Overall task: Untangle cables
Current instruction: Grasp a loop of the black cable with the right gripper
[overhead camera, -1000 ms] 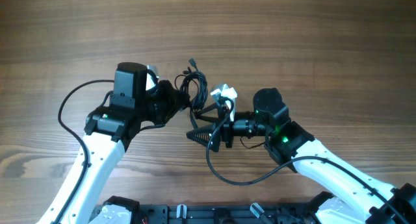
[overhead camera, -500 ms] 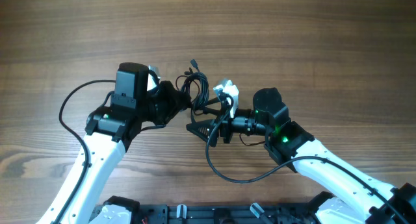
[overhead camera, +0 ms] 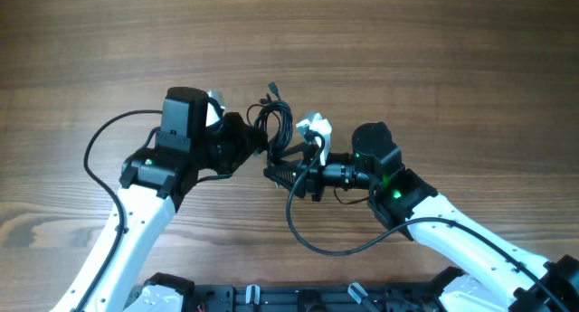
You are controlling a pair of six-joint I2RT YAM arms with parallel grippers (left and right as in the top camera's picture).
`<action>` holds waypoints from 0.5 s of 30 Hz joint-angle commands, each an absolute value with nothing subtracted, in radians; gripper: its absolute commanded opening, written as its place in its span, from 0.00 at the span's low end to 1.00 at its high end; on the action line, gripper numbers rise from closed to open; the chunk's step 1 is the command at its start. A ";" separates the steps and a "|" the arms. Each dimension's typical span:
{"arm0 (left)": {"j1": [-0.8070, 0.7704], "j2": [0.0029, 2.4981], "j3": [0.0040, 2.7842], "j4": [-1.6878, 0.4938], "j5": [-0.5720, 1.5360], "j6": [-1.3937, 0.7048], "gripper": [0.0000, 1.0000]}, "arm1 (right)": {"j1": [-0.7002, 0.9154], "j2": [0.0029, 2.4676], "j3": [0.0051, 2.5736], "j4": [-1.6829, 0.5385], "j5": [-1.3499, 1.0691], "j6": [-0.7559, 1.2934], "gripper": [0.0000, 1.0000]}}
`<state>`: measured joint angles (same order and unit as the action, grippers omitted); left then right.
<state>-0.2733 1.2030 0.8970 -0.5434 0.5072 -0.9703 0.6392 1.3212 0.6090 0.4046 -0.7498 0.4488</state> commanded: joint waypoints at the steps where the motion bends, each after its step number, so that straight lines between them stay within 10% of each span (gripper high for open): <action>1: -0.299 1.201 0.911 -0.537 0.530 -0.951 0.04 | 0.642 1.332 0.620 0.410 -0.786 0.508 0.45; 5: -0.320 1.201 0.911 -0.537 0.488 -0.958 0.04 | 0.643 1.332 0.620 0.410 -0.786 0.581 0.49; 15: -0.373 1.199 0.911 -0.551 0.288 -0.999 0.04 | 0.627 1.332 0.620 0.368 -0.778 0.587 0.16</action>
<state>-0.3653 1.2030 0.8970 -0.5404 0.3706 -1.0008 0.6392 1.3224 0.6086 0.3809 -0.7773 0.5777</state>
